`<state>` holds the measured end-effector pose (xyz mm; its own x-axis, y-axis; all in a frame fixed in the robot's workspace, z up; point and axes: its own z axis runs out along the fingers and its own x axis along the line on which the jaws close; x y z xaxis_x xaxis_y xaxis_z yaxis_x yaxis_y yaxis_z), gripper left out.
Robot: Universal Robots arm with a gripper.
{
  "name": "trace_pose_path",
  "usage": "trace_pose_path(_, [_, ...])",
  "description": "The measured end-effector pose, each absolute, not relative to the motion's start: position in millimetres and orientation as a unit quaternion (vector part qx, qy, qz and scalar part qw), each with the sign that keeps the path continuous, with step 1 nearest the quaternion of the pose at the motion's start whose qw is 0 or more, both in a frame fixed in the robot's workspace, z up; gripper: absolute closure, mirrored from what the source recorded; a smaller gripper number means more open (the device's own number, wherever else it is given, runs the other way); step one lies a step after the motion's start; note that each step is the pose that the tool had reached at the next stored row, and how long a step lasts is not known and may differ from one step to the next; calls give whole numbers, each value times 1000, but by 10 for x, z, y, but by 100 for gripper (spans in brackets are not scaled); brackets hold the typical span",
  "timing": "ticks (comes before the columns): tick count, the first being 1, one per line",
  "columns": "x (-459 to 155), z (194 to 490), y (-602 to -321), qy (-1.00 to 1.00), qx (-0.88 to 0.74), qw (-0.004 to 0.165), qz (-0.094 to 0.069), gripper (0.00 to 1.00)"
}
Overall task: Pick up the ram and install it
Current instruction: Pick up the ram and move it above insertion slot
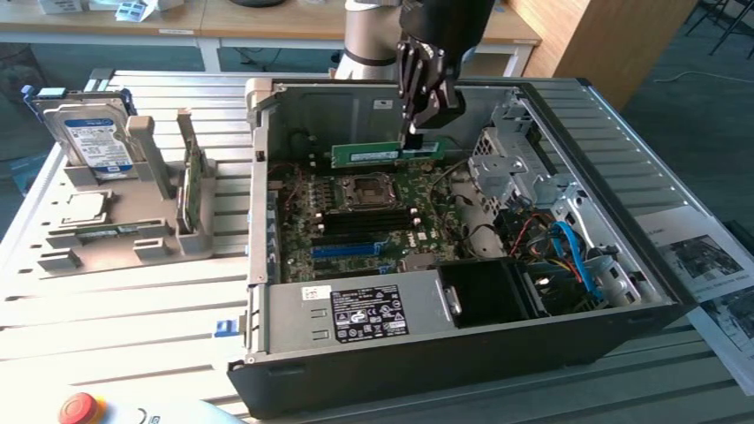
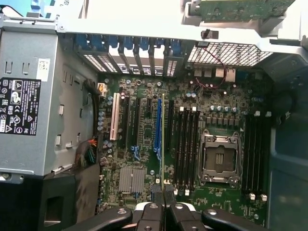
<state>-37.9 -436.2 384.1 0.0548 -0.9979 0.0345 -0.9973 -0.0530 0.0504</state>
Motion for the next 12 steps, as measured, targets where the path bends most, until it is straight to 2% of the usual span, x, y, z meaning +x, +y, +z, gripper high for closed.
trace_pose_path(12, [-380, 3768, -4349, -688, 726, 30, -5, 88])
